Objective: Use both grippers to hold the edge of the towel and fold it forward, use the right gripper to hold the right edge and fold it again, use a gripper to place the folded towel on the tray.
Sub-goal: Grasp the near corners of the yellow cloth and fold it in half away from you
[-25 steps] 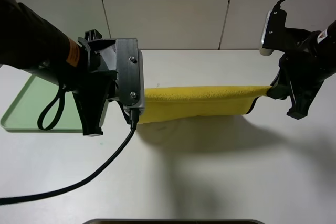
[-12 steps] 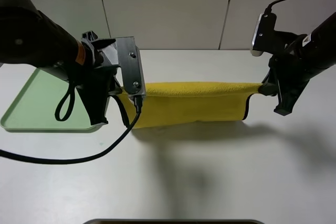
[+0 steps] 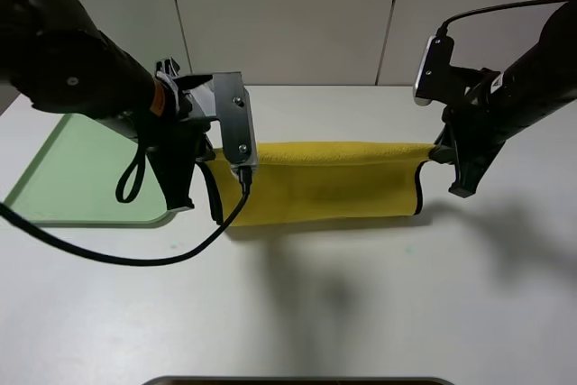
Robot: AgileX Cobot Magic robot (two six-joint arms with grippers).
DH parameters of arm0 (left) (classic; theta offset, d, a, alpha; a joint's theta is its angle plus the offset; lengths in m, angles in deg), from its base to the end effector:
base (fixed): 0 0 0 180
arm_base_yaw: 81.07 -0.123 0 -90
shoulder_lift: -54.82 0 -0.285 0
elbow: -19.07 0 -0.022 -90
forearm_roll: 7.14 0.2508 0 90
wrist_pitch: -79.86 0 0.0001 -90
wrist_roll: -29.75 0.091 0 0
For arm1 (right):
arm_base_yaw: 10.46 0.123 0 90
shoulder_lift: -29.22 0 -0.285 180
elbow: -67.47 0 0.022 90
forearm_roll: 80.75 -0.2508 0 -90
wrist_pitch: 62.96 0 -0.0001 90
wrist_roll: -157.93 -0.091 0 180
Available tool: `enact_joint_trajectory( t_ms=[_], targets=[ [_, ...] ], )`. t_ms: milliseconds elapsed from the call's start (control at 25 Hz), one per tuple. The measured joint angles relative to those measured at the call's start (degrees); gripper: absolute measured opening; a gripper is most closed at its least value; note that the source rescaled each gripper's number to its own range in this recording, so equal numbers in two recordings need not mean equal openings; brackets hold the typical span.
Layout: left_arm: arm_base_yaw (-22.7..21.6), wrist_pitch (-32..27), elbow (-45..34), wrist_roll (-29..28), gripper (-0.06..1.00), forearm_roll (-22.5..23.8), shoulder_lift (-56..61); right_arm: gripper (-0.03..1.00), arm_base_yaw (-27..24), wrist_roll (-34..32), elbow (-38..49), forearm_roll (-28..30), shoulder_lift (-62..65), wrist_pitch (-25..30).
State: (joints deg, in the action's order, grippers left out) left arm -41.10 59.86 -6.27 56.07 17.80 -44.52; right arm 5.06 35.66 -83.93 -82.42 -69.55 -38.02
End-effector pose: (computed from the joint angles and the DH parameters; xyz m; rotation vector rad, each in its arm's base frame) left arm 0.2531 -0.1950 0.2077 1.7219 1.8109 0.2530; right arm 0.2872 0.0809 0.1893 -1.5712 2.1662 -0.2140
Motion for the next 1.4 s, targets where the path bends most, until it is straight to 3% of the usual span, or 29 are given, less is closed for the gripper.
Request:
enact_joint_trajectory(
  t_ms=[240,720,1400],
  targets=[
    [-2.6,1.9,0.6,-0.1,0.0,0.0,-2.6,0.0,0.0,0.0,0.0,0.0,-1.4,-3.0],
    [-2.7,5.1,0.6,-0.1,0.0,0.5,-7.4,0.0,0.0,0.0,0.0,0.1,-5.1,-4.2],
    [-4.4,10.6,3.0,-0.2,0.0,2.2,-13.5,0.0,0.0,0.0,0.0,0.2,-10.6,-12.3]
  ],
)
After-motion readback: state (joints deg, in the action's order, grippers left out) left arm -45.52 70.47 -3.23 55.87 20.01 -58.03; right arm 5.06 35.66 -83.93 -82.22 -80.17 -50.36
